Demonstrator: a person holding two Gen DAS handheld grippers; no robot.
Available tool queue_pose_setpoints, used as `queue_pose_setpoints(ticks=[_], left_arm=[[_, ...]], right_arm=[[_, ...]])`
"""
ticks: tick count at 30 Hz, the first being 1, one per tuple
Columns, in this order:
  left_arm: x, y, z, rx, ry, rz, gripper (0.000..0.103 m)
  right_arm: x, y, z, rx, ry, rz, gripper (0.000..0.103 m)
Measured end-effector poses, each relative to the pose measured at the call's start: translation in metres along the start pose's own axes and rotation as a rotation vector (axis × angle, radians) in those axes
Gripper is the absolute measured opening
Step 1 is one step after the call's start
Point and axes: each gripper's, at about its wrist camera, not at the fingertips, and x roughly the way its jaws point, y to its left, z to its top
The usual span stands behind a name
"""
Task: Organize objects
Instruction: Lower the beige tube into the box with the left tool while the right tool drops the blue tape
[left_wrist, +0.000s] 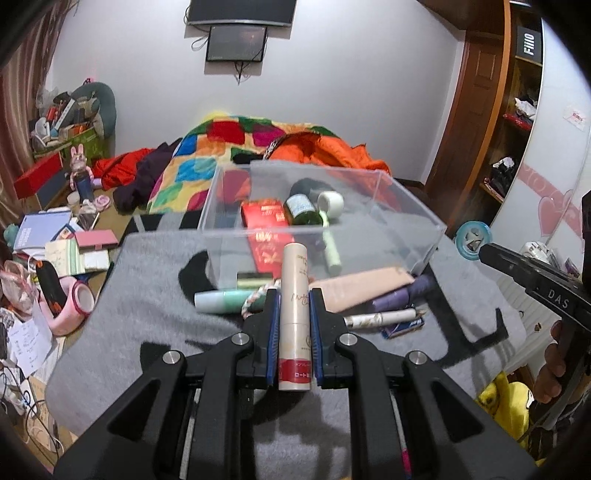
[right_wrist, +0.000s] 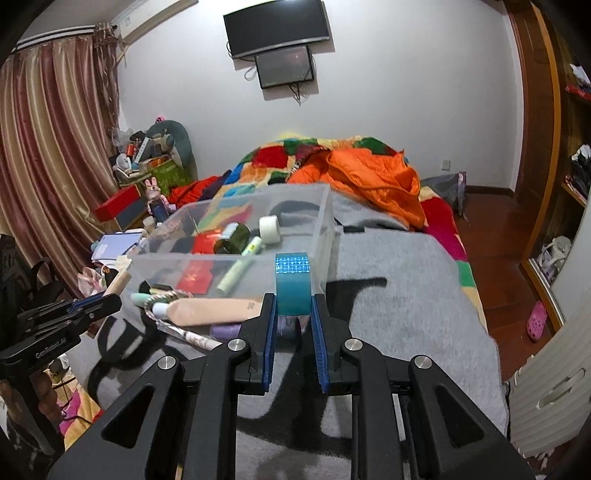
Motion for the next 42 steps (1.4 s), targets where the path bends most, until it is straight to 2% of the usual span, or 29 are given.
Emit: queue_pose_setpoints(ticks=[8, 12, 27, 38, 42], left_arm=[[-0.004, 0.001, 0.023, -0.021, -0.036, 0.014, 0.015], [0.002, 0.005, 0.034, -0.023, -0.038, 0.045, 0.014], [0.026, 0.012, 0.075, -0.013, -0.04, 0.042, 0.015], [0.064, 0.021, 0.083, -0.002, 0.02, 0.056, 0.014], [0.085, 0.023, 0.084, -0.019, 0.07, 0.027, 0.014]], right_arm=[[0.0, 0.008, 0.013, -0.041, -0.025, 0.024, 0.016], [0.005, 0.01, 0.02, -0.051, -0.03, 0.035, 0.016], [0.033, 0.021, 0.053, -0.066, -0.05, 0.055, 0.016], [0.072, 0.027, 0.065, -0.073, 0.006, 0.058, 0.016], [0.094, 0.023, 0.063, -0.048, 0.053, 0.065, 0.017]])
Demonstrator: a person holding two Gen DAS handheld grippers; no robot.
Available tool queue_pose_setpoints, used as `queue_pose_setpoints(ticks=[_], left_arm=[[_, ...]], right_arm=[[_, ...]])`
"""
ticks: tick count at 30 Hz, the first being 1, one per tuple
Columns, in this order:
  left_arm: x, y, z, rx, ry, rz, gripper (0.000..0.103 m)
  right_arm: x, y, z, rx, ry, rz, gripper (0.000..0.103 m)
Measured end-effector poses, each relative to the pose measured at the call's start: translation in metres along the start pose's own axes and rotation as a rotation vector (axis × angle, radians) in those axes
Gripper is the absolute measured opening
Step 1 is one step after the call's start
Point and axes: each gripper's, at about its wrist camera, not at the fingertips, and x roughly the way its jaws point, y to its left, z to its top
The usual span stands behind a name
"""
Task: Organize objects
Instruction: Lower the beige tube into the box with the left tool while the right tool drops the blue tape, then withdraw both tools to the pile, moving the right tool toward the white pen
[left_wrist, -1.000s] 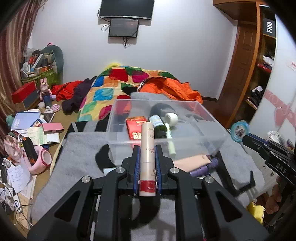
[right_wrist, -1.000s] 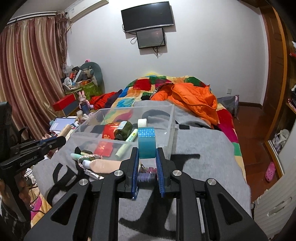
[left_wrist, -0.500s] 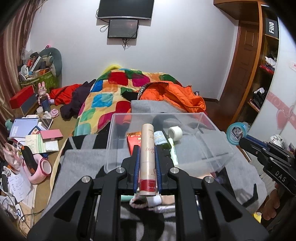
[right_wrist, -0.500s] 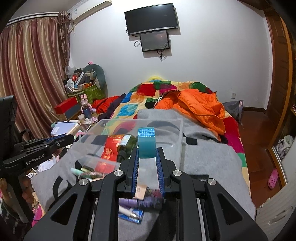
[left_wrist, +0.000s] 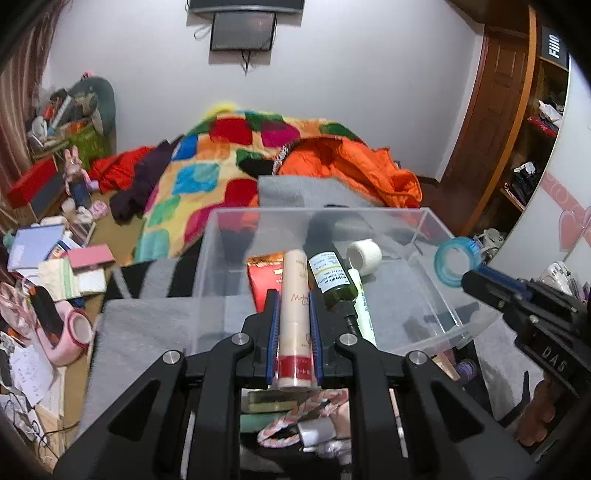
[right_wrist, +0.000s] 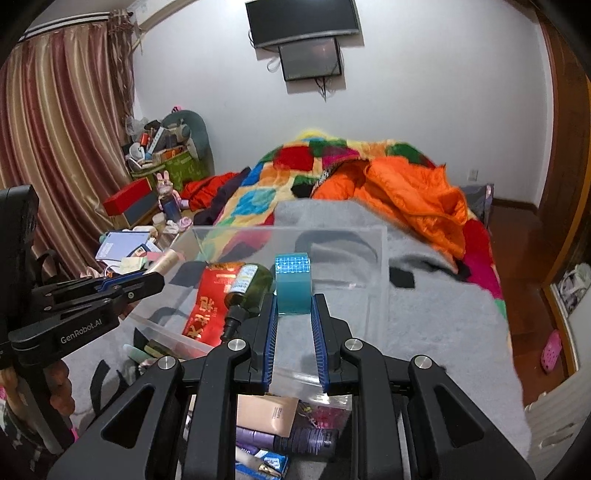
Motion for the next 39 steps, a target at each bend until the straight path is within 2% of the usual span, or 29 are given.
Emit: queue_pose_setpoints(ticks=[11, 19, 28, 30, 32, 39], left_arm=[[0.038, -0.009, -0.004, 0.014, 0.07, -0.022, 0.014], [0.041, -0.009, -0.007, 0.014, 0.077, -0.023, 0.016], [0.012, -0.013, -0.011, 0.049, 0.025, -0.001, 0.031], [0.003, -0.014, -0.013, 0.056, 0.009, 0.002, 0.037], [-0.005, -0.014, -0.015, 0.057, -0.003, -0.002, 0.042], [-0.031, -0.019, -0.029, 0.079, -0.038, 0.003, 0.056]], right_arm=[[0.022, -0.003, -0.007, 0.012, 0.055, -0.007, 0.017], [0.023, 0.003, -0.008, -0.017, 0.062, -0.04, 0.017], [0.011, 0.002, -0.01, -0.009, 0.057, -0.022, 0.019], [0.004, 0.002, -0.01, -0.011, 0.047, -0.014, 0.022], [-0.004, 0.003, -0.012, -0.014, 0.035, -0.012, 0.029], [-0.034, 0.005, -0.023, -0.039, -0.012, -0.027, 0.045]])
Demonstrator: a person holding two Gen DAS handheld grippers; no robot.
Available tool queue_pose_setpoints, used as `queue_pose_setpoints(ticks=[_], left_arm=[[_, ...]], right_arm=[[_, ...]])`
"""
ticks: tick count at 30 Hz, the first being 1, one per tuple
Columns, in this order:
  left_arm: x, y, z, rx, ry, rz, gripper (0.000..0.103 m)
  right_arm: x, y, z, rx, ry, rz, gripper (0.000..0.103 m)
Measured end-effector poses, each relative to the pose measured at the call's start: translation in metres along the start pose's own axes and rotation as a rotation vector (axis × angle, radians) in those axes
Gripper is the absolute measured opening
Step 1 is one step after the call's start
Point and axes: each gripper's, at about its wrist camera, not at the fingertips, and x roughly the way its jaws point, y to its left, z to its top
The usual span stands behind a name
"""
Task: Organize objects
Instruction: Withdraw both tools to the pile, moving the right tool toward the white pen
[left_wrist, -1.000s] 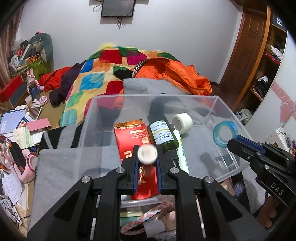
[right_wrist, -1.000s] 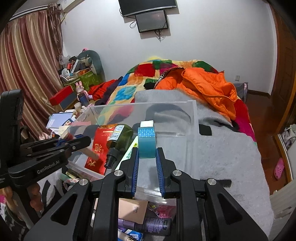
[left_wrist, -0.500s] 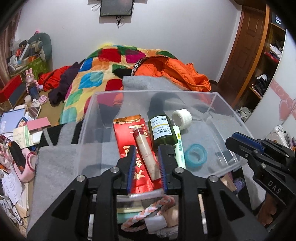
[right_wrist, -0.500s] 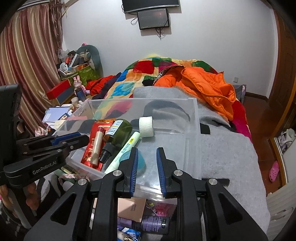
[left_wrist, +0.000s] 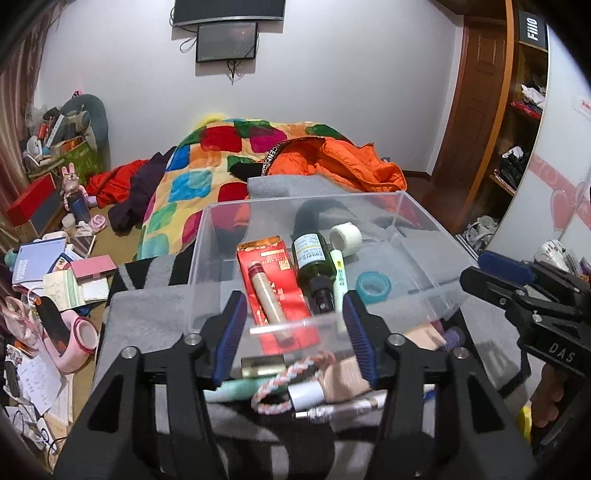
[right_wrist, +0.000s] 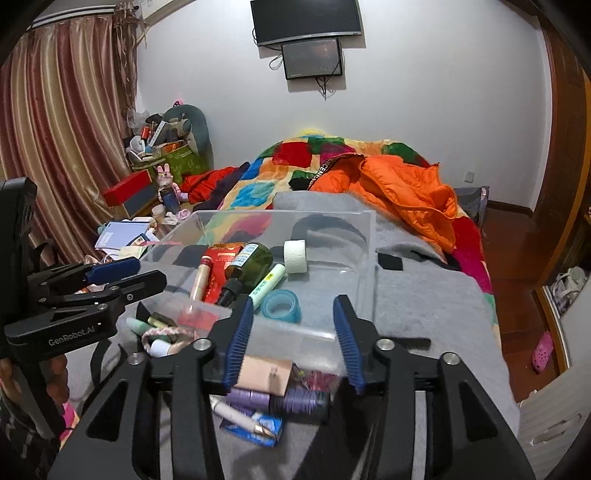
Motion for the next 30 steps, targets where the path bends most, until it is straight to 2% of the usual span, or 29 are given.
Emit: queue_pose_setpoints(ticks=[6, 11, 22, 27, 30], left_arm=[[-0.01, -0.007, -0.023, 0.028, 0.015, 0.008, 0.064], [-0.006, -0.009, -0.047, 0.025, 0.066, 0.007, 0.064], [-0.004, 0.001, -0.086, -0.039, 0.144, -0.011, 0.065], [-0.007, 0.009, -0.096, -0.078, 0.16, -0.019, 0.065], [-0.008, 0.011, -0.096, -0.103, 0.159, -0.034, 0.065]], right_arm=[[-0.011, -0.002, -0.021, 0.004, 0.027, -0.003, 0.046], [-0.007, -0.004, -0.045, 0.02, 0.088, 0.027, 0.046], [0.02, 0.03, -0.072, -0.08, 0.203, 0.128, 0.047], [0.009, 0.041, -0.084, -0.129, 0.231, 0.249, 0.049], [0.003, 0.041, -0.089, -0.143, 0.226, 0.24, 0.049]])
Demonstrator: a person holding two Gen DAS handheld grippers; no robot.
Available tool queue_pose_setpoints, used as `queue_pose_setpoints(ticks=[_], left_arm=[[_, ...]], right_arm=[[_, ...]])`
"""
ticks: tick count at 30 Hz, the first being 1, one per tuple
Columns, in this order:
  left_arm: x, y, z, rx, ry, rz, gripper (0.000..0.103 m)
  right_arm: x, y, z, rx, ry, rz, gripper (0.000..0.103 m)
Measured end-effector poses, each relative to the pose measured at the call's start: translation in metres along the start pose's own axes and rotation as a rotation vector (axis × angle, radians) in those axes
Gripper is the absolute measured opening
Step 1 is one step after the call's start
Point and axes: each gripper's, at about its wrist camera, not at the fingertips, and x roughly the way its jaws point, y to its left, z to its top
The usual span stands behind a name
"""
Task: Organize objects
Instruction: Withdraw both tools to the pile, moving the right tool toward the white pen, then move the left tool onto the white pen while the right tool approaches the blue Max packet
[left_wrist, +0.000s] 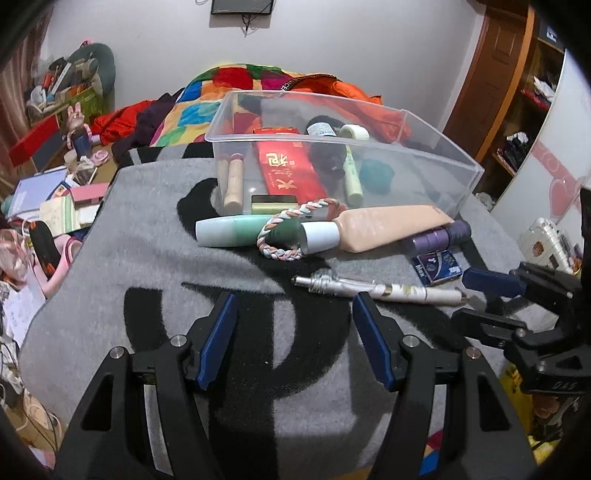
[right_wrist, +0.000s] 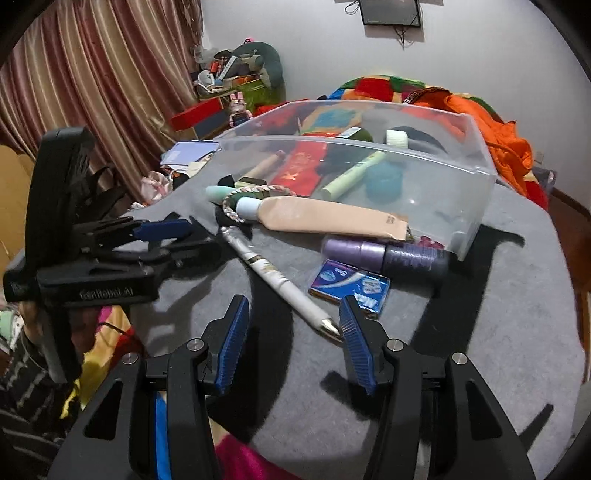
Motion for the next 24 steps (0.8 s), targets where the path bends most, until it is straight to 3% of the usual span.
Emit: queue_pose_setpoints(ticks=[4, 9, 15, 24], left_arm=[[-0.002, -0.01, 0.01, 0.02, -0.013, -0.015, 0.065], [0.002, -0.036, 0.025, 0.117, -0.026, -0.04, 0.071], [0.029, -0.061, 0.032, 0.24, 0.051, -0.071, 0.072], [0.025, -0.051, 0.02, 0.243, 0.105, -0.159, 0.073]], right_arm=[[0.006, -0.014, 0.0, 0.071, 0.016, -0.024, 0.049], [0.005, -0.01, -0.007, 0.077, 0.023, 0.05, 0.049], [-0.005, -0.021, -0.013, 0.121, 0.002, 0.019, 0.049], [-0.014, -0.059, -0.013, 0.246, -0.014, -0.03, 0.049]])
